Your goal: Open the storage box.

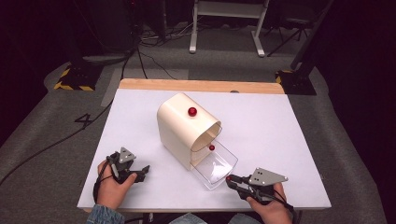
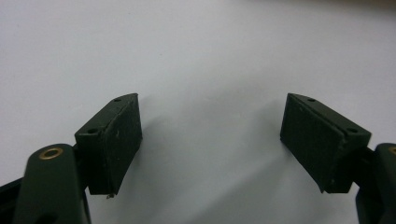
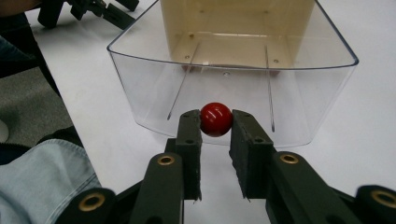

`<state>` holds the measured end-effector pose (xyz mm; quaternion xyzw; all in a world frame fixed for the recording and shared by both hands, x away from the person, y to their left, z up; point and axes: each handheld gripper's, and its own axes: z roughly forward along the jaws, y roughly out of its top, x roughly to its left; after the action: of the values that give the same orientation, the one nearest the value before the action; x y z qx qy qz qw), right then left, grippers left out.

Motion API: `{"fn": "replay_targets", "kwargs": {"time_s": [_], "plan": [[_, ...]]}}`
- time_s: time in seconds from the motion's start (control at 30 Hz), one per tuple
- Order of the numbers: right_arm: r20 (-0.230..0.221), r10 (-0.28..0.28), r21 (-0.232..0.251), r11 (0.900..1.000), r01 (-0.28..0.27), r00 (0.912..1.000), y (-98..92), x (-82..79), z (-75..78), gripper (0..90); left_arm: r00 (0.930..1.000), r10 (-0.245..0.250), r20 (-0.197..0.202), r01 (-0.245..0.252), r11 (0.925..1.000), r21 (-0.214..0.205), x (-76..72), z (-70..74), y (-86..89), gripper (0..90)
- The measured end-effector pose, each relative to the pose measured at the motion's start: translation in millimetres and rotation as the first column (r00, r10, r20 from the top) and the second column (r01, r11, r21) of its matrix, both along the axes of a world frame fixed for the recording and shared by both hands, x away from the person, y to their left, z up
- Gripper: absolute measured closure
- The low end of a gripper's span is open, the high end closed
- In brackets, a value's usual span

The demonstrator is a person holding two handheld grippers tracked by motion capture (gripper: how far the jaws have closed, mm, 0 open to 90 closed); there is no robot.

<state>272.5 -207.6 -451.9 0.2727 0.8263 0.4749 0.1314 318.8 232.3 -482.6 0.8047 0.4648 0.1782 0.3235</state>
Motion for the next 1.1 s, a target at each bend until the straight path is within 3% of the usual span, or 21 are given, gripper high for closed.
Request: {"fn": "replay_targets", "kwargs": {"time_s": [0.53,0.67,0.73,0.93,0.97,1.1], "plan": [[-0.043,0.009,-0.058,0.9982,-0.012,0.999,-2.5,-2.6,-13.7,73.3,1.0,0.0,0.001,0.0,1.0,-0.001,-0.1,-0.1,0.0,21.0],[-0.065,0.016,-0.067,0.9975,-0.021,0.9978,-1.2,-2.9,-15.7,60.7,1.0,0.0,0.001,0.0,1.0,0.0,-0.1,-0.1,0.0,21.0],[-0.052,0.018,-0.065,0.9976,-0.021,0.9985,-1.4,-4.9,-14.7,56.1,1.0,0.0,0.001,0.0,1.0,-0.001,-0.1,-0.1,0.0,20.9],[-0.021,0.014,-0.027,0.9995,-0.014,0.9997,-5.7,-10.4,-1.8,54.9,1.0,0.001,0.001,-0.001,1.0,-0.001,-0.1,-0.1,-0.1,21.0],[0.002,0.004,0.001,1.0,-0.004,1.0,-6.9,-9.5,5.9,54.9,1.0,0.001,0.003,-0.001,1.0,0.001,-0.3,-0.1,-0.1,21.0],[0.046,-0.01,0.032,0.9995,0.009,0.9989,-4.8,-3.5,18.8,54.7,1.0,0.001,0.006,-0.001,1.0,0.002,-0.6,-0.4,-0.1,21.0]]}}
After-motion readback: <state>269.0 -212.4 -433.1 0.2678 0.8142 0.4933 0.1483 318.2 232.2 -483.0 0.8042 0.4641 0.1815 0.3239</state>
